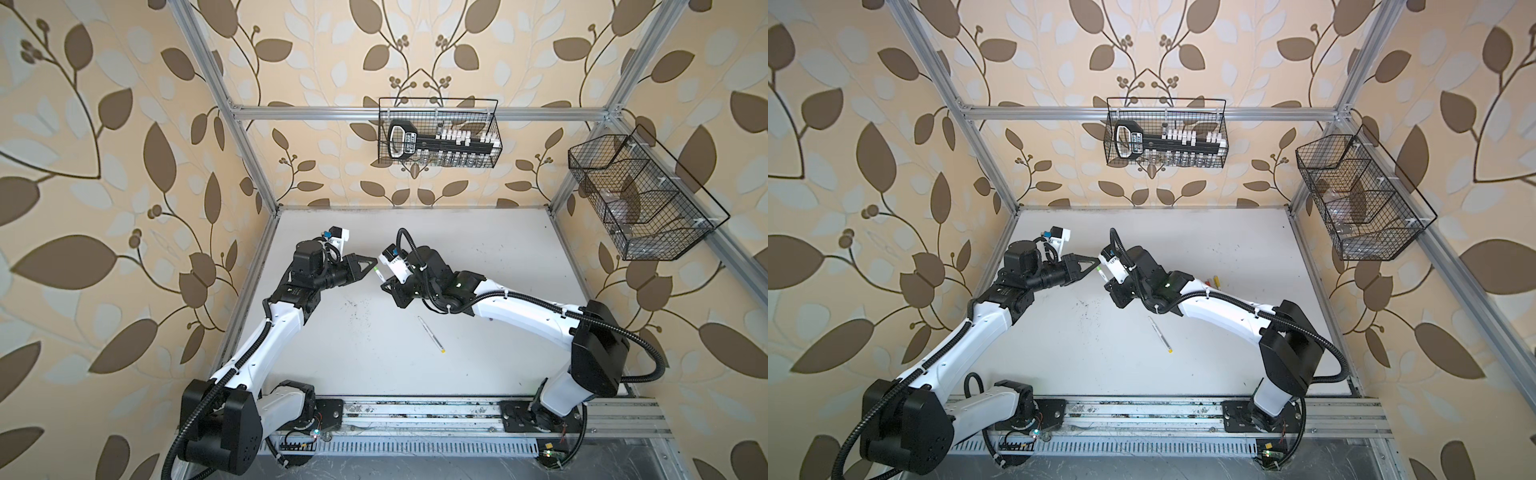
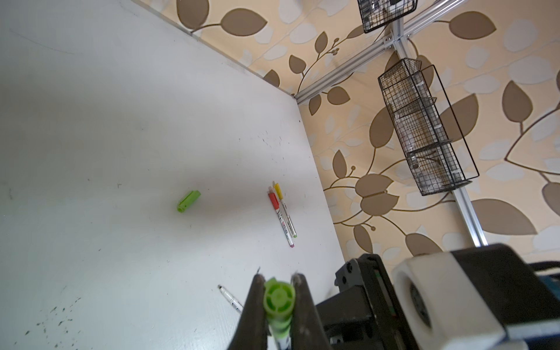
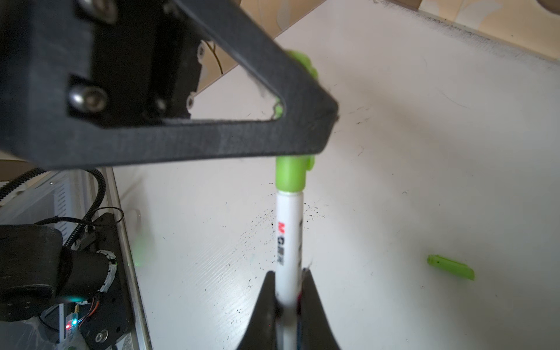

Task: Insert pens into pen caps
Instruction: Place a pen at the middle-right of the table.

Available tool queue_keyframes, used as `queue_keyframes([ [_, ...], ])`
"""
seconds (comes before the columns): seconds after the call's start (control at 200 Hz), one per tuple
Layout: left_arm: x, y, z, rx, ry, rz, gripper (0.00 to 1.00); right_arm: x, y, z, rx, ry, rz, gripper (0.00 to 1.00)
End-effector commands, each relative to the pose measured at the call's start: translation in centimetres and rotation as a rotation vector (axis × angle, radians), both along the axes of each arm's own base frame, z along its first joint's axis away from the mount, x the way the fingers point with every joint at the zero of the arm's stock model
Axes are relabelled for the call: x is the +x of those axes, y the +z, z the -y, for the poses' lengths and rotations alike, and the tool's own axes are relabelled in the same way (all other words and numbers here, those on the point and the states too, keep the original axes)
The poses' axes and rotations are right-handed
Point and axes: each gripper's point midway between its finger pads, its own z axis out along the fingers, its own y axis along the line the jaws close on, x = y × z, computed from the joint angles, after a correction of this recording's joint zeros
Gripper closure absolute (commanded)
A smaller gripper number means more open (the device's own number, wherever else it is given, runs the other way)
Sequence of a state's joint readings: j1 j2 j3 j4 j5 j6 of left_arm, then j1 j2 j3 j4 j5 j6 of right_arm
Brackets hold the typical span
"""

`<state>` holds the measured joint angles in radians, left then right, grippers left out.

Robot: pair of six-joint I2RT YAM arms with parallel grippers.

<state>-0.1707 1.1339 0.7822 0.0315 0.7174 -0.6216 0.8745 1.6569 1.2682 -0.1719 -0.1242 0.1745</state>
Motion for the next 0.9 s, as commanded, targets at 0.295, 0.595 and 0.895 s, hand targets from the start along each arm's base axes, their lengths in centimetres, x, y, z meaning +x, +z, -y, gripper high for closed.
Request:
queue_keyframes([
  [0.295,-0.5,0.3,-0.9,-0.020,0.048,-0.025,0.01,-2.5,-3.5,2.7,-0.021,0.013,-0.073,1.00],
  [0.595,-0.7,0.9,-3.2,-0.005,0.110,-0.010,0.01,-2.2,-12.0,15.6,-0.276,-0.375,-0.270,1.00],
  [0.895,-1.3,0.7,-3.2,-0.021,0.111,-0.006,0.01,-0.7,-14.7,26.8,-0.620,-0.691,-0.244,0.88],
])
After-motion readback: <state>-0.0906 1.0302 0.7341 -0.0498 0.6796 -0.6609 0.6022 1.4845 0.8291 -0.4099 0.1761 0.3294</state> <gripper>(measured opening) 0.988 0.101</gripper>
